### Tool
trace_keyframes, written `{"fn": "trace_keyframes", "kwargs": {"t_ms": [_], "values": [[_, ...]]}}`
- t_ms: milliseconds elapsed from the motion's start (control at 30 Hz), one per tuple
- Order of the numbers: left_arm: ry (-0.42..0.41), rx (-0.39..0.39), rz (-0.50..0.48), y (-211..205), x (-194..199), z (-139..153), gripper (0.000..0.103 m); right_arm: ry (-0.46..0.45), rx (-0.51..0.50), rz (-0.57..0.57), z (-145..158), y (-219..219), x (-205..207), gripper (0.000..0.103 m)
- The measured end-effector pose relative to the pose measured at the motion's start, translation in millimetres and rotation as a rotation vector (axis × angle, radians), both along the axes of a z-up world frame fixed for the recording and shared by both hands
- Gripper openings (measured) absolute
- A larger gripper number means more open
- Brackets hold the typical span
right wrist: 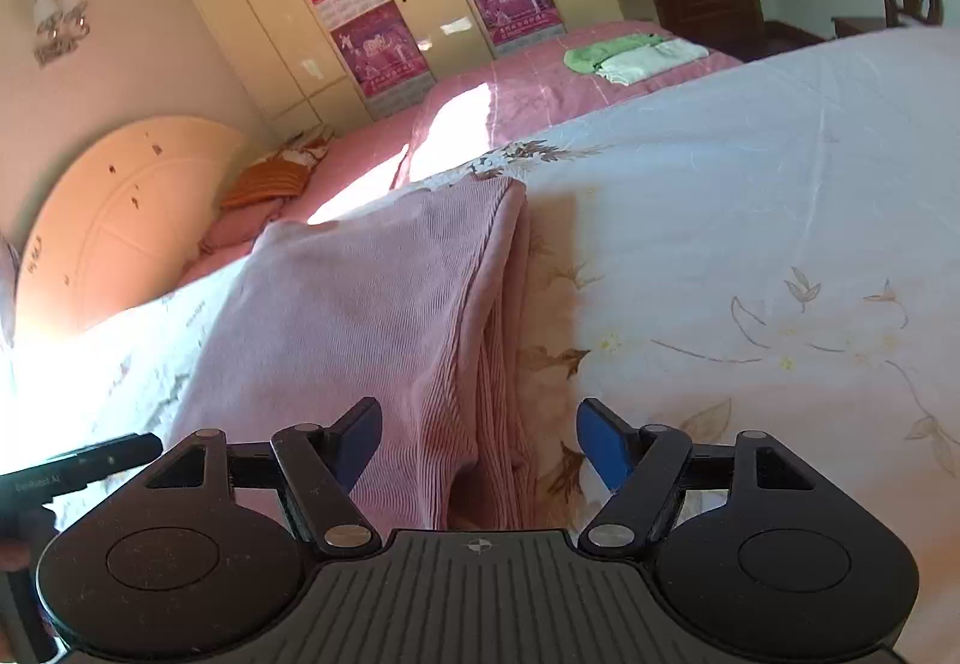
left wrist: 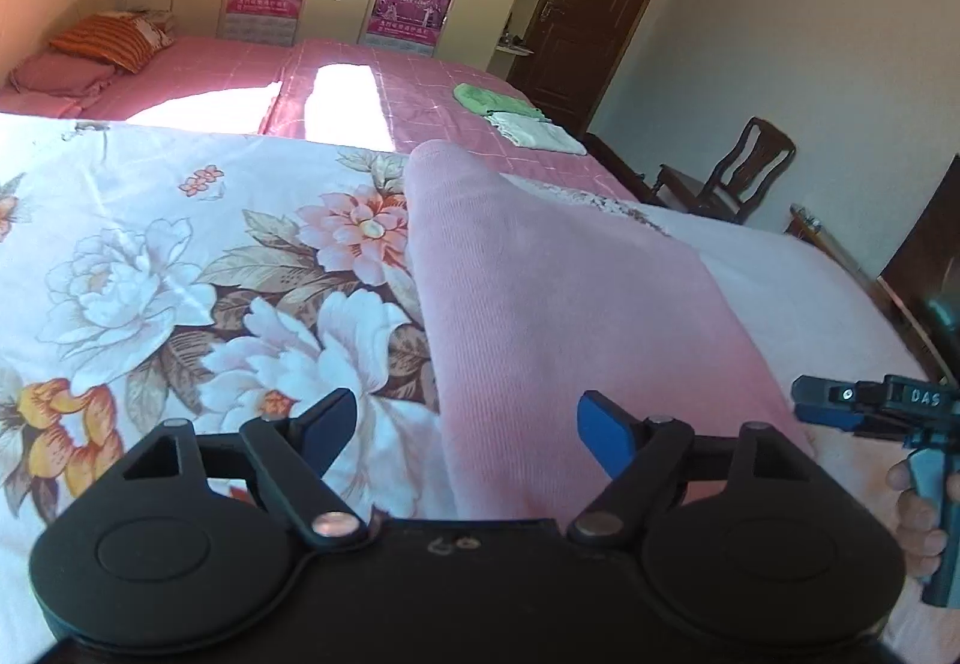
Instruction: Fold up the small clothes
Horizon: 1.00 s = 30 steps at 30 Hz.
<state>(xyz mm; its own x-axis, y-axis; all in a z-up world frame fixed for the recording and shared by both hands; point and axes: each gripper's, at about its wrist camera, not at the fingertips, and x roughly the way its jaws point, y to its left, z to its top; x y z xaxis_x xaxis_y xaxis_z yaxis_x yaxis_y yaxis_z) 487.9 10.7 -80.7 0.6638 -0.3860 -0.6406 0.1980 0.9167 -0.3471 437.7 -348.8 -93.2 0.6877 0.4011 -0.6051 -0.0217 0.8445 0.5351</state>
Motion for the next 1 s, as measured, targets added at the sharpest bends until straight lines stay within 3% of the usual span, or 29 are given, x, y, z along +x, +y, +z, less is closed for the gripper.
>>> {"fn": "trace_keyframes", "kwargs": {"t_ms": [167,300,333,400,467,567,633,700,800,900,1000], "values": [[0.096,-0.108,-0.043,-0.8,38.3,-16.4,0.079,0.071,0.114,0.012,-15.7,-20.8,32.4,0.072],[0.125,-0.077,-0.071,-7.1,50.8,-28.5,0.079,0.075,0.142,0.058,-16.6,-28.6,41.8,0.071],[0.121,-0.079,-0.071,-7.0,51.3,-29.4,0.079,0.071,0.132,0.061,-14.5,-29.2,42.5,0.065],[0.108,-0.079,-0.061,-5.8,52.1,-28.9,0.077,0.035,0.092,0.052,-6.7,-30.6,40.9,0.055],[0.058,-0.075,-0.039,-5.8,53.2,-20.7,0.073,-0.068,-0.009,0.024,8.3,-21.2,31.4,0.036],[0.029,-0.028,-0.019,-13.9,66.3,-12.5,0.073,-0.187,-0.141,0.096,21.3,5.1,32.9,0.032],[0.077,0.032,-0.011,-22.3,81.6,-20.0,0.076,-0.165,-0.220,0.164,13.8,23.8,43.1,0.032],[0.117,0.061,-0.025,-26.5,90.7,-32.4,0.080,-0.054,-0.345,0.210,-14.2,40.8,58.1,0.029],[0.117,0.068,-0.026,-25.6,91.7,-31.6,0.081,-0.022,-0.194,0.144,-24.7,21.8,61.0,0.029],[0.094,0.083,-0.021,-24.2,83.2,-21.7,0.079,-0.022,-0.153,0.113,-19.8,16.1,52.7,0.029],[0.081,0.026,-0.032,-17.3,71.0,-14.5,0.084,-0.014,-0.044,0.066,-15.2,-2.5,45.2,0.030]]}}
